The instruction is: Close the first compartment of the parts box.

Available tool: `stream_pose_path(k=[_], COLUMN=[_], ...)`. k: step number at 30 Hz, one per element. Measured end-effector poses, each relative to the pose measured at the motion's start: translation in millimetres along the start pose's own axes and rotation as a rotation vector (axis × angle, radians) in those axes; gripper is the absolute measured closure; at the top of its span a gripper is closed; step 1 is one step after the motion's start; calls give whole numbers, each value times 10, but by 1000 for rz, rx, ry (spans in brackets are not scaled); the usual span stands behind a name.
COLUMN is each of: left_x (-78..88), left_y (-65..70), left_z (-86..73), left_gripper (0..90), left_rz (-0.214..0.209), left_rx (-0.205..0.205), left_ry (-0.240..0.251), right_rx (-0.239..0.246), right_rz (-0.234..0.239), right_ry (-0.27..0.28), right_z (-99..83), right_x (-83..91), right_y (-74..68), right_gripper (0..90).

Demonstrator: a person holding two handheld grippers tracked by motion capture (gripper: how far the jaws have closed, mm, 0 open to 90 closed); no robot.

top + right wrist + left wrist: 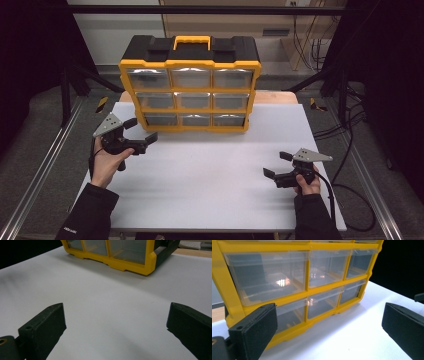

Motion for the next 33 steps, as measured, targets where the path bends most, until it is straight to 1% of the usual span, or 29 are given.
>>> stream_pose_path(k=[3,5,8,11,15,17,20,24,26,29,30,31,33], left_x=[23,40,58,73,82,89,96,112,123,154,167,177,187], left_y=[3,-11,-35,-43,-54,-66,-85,-115,-125,-138,-146,-153,-161], left_z=[-75,-122,-202,-278,-366,-407,-476,-555,-580,-603,-613,-627,-658], left_gripper=[1,1,1,1,1,1,1,1,1,1,2,2,2], left_rz=[-12,-17,-22,-22,-27,-28,-25,-16,-16,-8,-6,-12,-9], left_rx=[-12,-9,0,3,-5,1,-1,1,5,-9,-8,0,-4], left_ry=[-7,-5,-16,-27,-43,-44,-65,-77,-73,-83,-76,-75,-84], right_rx=[0,1,1,1,0,1,0,0,-1,-2,1,0,1], right_rz=[0,-1,2,0,2,4,4,3,4,3,2,3,3], right_ry=[2,1,1,-1,-5,-6,-7,-9,-10,-8,-7,-8,-9], right_z=[2,0,1,-3,-5,-6,-8,-11,-14,-12,-11,-12,-11], right_x=[4,0,-1,-4,-7,-6,-5,-6,-6,0,0,0,-2], right_y=[1,0,-4,-3,-7,-9,-7,-11,-10,-11,-11,-14,-18], right_gripper=[23,24,24,24,23,24,24,23,23,23,23,23,23])
Point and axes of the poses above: each handheld gripper's, and its own axes: x roughly backward along the jaws, z roughly out of its top, y roughly to its right, the point moved 4 cm from there along -x, roughly forward along the jaws, and after that the axes turned 6 degrees about x, right-handed, at the moved point
